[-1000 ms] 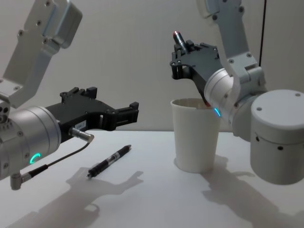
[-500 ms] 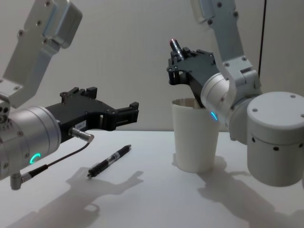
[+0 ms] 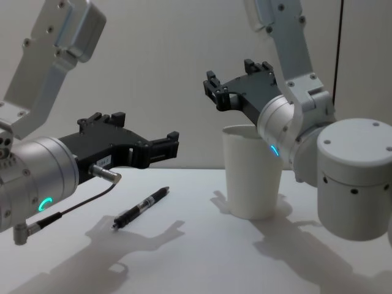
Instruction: Place the pen into the pen holder.
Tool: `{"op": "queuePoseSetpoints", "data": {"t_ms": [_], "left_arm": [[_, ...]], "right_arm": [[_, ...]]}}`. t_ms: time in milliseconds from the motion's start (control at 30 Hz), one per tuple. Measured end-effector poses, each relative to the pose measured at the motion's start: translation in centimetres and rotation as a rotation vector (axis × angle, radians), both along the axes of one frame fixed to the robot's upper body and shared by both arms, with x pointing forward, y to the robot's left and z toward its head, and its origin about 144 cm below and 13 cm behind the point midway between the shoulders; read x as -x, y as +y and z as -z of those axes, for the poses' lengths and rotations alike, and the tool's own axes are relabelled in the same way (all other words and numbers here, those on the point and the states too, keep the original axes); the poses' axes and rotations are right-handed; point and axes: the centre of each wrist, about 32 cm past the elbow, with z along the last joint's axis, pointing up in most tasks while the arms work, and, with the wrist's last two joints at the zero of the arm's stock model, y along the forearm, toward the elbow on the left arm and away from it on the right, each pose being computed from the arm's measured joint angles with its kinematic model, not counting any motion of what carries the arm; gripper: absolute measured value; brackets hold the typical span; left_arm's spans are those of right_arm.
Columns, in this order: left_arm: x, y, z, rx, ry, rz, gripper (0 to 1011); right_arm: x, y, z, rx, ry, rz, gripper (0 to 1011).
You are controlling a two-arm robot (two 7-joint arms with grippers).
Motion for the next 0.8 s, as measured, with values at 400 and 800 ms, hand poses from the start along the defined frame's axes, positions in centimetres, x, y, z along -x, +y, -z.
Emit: {"op": "queuePoseSetpoints", "data": {"t_ms": [400, 800], "left_arm": [[0.0, 0.0, 0.0, 0.0, 0.0, 0.0, 1003], [0.0, 0.0, 0.0, 0.0, 0.0, 0.0, 1003]], "right_arm": [[0.1, -0.2, -0.3, -0.005, 0.004, -0.008, 1001], [1.2, -4.0, -4.1, -0.051, 0.036, -0.078, 1001]]}}
